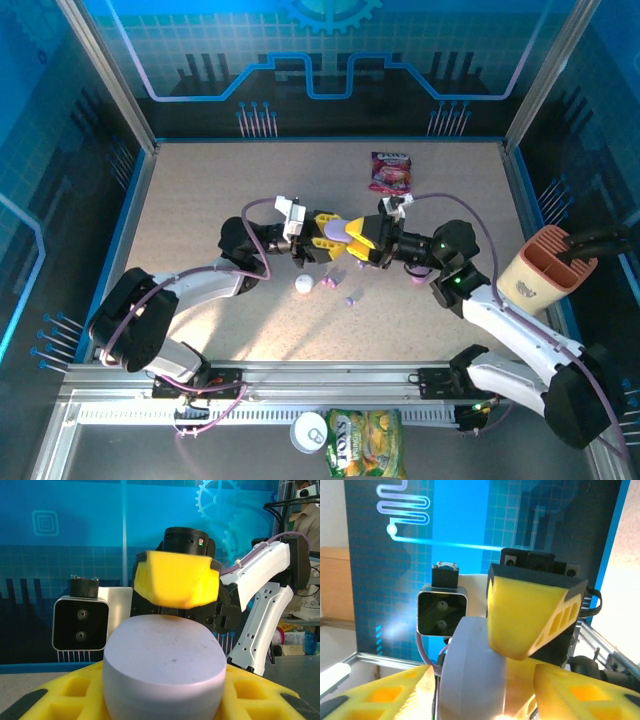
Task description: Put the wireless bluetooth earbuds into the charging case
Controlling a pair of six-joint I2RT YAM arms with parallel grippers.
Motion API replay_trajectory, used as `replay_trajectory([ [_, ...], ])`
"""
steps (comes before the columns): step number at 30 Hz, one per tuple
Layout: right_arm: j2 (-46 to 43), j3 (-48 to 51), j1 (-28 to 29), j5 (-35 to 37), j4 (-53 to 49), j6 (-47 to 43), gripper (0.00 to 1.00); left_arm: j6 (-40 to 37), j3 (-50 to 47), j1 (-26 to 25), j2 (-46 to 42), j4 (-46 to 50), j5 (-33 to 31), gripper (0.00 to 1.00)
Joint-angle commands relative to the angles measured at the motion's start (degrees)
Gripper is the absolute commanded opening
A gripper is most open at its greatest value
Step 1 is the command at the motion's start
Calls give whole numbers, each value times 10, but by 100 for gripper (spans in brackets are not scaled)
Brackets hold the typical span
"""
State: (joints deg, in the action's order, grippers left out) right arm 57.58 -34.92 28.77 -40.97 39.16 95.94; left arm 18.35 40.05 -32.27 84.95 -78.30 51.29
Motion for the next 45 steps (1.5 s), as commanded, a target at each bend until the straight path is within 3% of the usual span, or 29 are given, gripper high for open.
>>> replay_trajectory([
  [1, -37, -17, -24, 2, -69, -60, 66, 3, 4, -2, -17, -10, -5, 38],
  [4, -69, -25, -45, 9, -146, -128, 71, 4, -3, 0, -18, -9, -12, 38],
  [7, -98, -52, -66, 23, -292, -280, 74, 6, -18, 2, -20, -5, -39, 36],
  [11, -119, -118, -65, 99, -506, -505, 77, -13, -40, 5, -36, 22, -70, 35],
  [13, -124, -132, -61, 141, -542, -559, 78, -37, -49, 5, -54, 70, -93, 35],
  [18, -132, -136, -22, 212, -523, -652, 78, -118, -67, 5, -106, 208, -145, 36],
  [22, -125, -129, 54, 282, -463, -756, 81, -144, -73, 4, -136, 265, -141, 37],
  [28, -44, -152, 129, 318, -430, -841, 84, -165, -78, 4, -167, 321, -136, 37],
  [35, 11, -151, 154, 335, -388, -840, 85, -175, -80, 4, -198, 351, -128, 37],
  [45, -10, -147, 141, 391, -388, -813, 83, -187, -94, 4, -205, 341, -85, 37],
])
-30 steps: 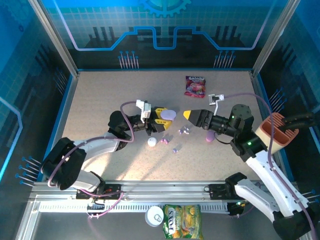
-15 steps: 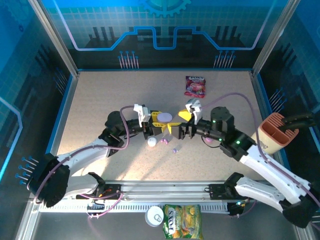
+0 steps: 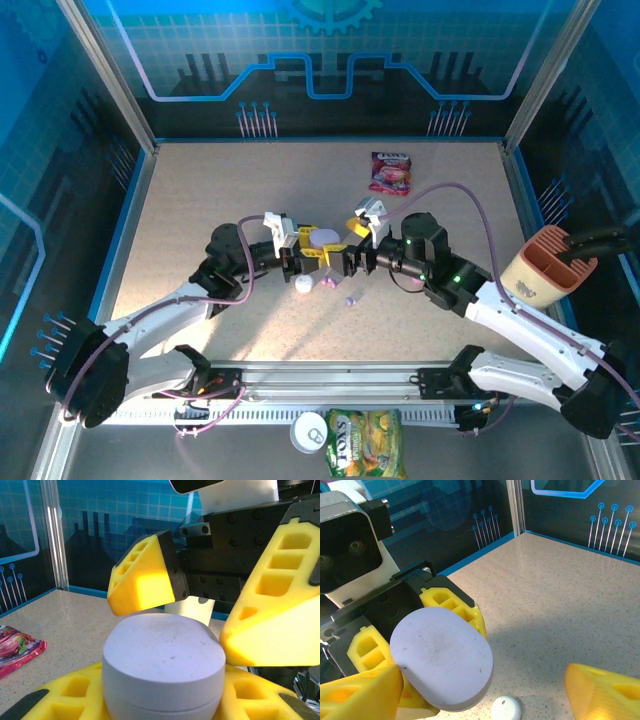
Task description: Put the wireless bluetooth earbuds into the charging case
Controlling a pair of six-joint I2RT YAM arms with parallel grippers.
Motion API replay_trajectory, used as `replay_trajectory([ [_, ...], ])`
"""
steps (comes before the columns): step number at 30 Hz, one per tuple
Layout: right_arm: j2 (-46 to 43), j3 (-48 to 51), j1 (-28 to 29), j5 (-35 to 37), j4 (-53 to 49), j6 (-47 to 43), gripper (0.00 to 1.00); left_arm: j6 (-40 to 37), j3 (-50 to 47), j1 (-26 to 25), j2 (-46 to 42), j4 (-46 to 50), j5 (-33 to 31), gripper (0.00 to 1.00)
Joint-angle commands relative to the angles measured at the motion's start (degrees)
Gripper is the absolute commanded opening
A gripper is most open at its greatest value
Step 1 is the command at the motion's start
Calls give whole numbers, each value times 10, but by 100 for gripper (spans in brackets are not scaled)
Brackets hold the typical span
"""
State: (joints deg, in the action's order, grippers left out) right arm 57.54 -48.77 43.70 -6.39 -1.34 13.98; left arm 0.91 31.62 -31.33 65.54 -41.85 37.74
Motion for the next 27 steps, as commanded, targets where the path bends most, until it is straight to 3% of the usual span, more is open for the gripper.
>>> replay_trajectory([
  [1, -11, -7, -9, 40, 18, 5, 83, -9, -9, -5, -10, -28, 56, 37],
  [16, -26, -29, -37, 33, 7, 41, 81, 41, -15, -5, 20, -85, 86, 37],
  [24, -85, 23, -47, -56, 47, 54, 83, 51, -32, -5, 7, -86, 50, 38],
  [27, -123, 57, -58, -36, 45, 92, 84, 48, -42, -3, -1, -88, 28, 38],
])
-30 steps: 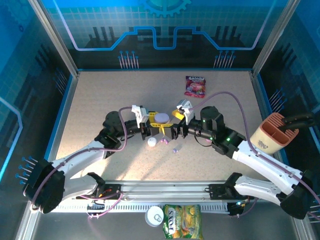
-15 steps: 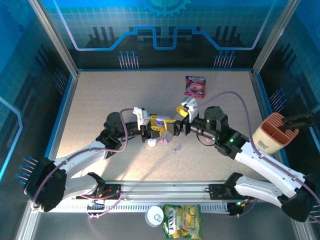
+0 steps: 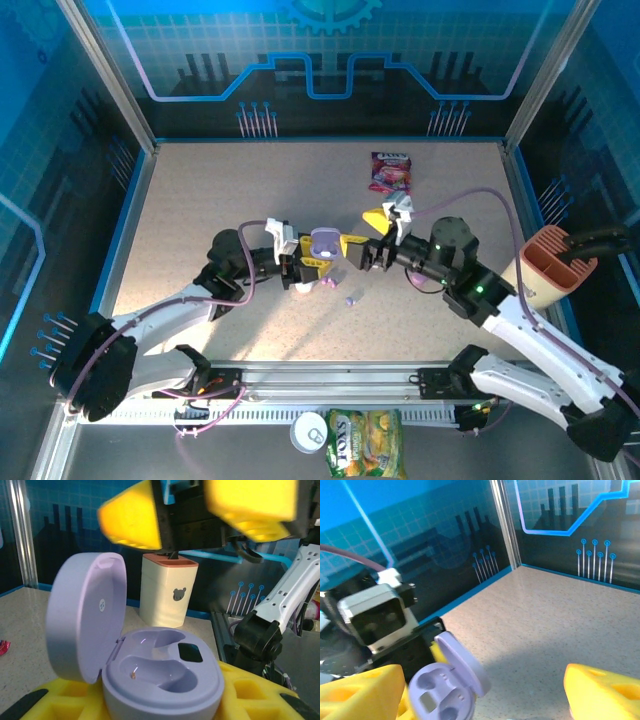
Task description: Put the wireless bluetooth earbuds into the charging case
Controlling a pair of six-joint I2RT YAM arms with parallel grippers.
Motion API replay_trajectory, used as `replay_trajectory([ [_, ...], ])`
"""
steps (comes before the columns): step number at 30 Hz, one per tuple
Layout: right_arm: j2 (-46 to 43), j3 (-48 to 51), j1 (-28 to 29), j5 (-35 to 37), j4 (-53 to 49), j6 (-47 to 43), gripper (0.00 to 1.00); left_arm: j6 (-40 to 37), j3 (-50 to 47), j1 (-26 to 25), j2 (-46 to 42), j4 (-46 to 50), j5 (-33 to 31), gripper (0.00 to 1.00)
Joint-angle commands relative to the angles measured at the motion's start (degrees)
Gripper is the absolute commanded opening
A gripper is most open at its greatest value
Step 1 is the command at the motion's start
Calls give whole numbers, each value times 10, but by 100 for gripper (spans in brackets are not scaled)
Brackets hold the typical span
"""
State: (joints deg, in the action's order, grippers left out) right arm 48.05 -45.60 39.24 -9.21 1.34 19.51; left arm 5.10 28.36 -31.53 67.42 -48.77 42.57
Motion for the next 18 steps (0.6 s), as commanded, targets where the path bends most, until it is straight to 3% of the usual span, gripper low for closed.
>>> replay_trajectory([
  [1, -39, 34, -21, 12, 1, 53, 83, 6, -13, 0, -23, -22, -23, 38],
  [4, -61, 55, -52, 60, -66, 107, 81, 12, -27, 4, -33, -36, -33, 38],
  [9, -50, 92, -74, 66, -123, 158, 78, 33, -51, 16, -47, -61, -45, 38],
  [18, 96, 93, -69, 20, -139, 161, 78, 60, -82, 42, -66, -92, -63, 38],
])
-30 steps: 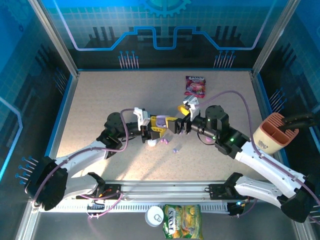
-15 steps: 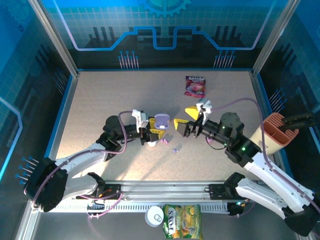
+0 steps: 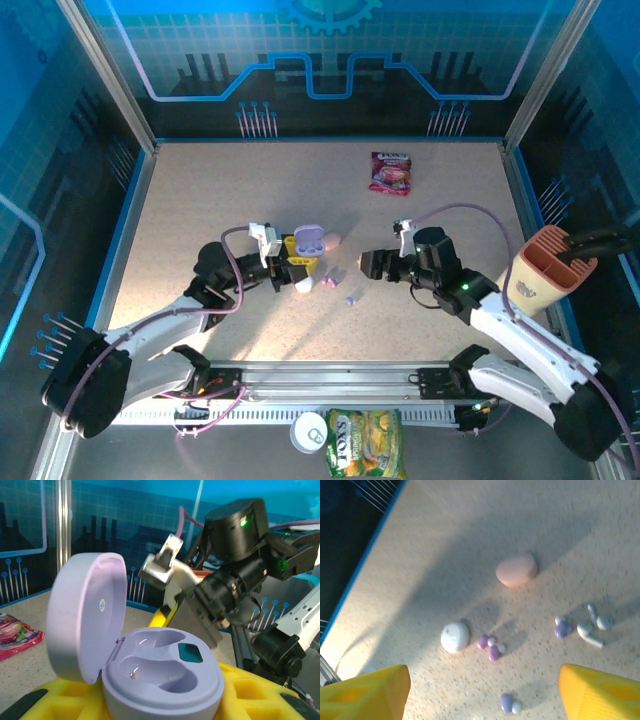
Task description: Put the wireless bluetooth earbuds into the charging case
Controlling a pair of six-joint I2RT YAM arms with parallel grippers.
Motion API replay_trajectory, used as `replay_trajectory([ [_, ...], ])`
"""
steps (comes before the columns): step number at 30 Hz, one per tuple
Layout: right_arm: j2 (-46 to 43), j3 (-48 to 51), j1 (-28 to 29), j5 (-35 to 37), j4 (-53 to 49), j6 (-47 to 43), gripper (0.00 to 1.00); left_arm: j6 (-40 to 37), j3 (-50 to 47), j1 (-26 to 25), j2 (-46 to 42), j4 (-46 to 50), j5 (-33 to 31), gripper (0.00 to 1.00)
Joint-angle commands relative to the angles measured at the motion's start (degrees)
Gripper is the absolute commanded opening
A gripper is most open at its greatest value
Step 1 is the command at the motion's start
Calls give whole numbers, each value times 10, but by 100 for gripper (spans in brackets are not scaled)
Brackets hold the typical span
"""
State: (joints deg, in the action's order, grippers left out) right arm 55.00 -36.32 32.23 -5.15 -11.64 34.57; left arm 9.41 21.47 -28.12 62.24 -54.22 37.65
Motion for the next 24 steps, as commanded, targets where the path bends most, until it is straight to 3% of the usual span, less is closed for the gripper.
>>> replay_trajectory([
  [1, 44, 2, 3, -28, 0, 13, 78, 19, -17, 12, -17, -40, -18, 38],
  [6, 117, 6, 11, -69, 39, 26, 75, 33, -39, 33, -30, -57, -30, 38],
  [14, 195, -16, 55, -34, 27, 31, 68, 43, -54, 60, -45, -55, -58, 38],
  [24, 300, -167, 179, 227, -206, -18, 66, 51, -44, 120, -39, -69, -163, 38],
])
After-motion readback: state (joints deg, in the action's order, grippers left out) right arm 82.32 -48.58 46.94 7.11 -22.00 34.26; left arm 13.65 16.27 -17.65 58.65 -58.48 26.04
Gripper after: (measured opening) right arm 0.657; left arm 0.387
